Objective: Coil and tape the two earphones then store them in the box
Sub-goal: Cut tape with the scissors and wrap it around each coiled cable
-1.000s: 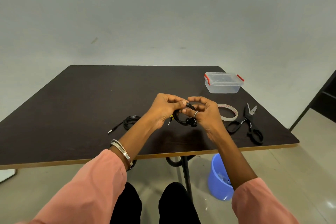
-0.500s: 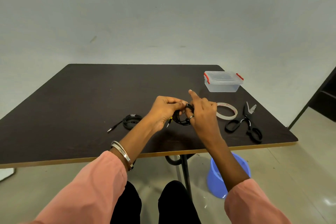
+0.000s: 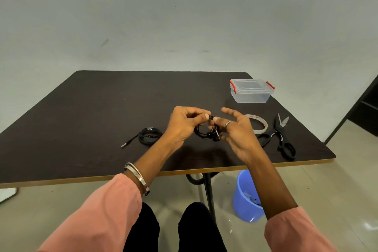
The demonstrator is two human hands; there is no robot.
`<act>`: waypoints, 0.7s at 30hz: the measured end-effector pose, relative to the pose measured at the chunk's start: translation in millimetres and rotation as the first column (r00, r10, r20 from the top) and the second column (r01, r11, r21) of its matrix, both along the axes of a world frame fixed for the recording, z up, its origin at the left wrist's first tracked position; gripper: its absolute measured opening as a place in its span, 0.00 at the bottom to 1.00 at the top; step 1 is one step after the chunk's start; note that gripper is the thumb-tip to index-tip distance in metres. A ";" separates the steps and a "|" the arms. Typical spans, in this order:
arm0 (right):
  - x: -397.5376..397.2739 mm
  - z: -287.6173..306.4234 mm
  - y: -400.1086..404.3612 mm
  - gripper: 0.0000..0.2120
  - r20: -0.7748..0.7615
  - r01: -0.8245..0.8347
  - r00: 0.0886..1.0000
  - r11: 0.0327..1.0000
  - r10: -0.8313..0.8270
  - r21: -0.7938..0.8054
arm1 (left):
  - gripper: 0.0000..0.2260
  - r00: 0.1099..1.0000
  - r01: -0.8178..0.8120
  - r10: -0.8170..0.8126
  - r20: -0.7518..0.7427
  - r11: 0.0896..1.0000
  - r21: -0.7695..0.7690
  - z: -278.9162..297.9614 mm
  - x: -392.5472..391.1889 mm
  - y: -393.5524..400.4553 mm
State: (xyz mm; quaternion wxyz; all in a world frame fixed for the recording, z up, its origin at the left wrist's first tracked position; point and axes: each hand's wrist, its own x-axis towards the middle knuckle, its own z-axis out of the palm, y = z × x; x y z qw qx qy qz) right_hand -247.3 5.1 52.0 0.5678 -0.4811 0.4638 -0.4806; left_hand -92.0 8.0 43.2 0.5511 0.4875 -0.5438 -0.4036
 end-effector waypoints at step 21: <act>2.9 12.5 -9.6 0.21 -0.069 0.048 0.996 0.997 -0.052 -0.060 | 0.16 0.995 0.072 -0.065 -0.074 0.993 0.096 -1.2 -2.1 3.3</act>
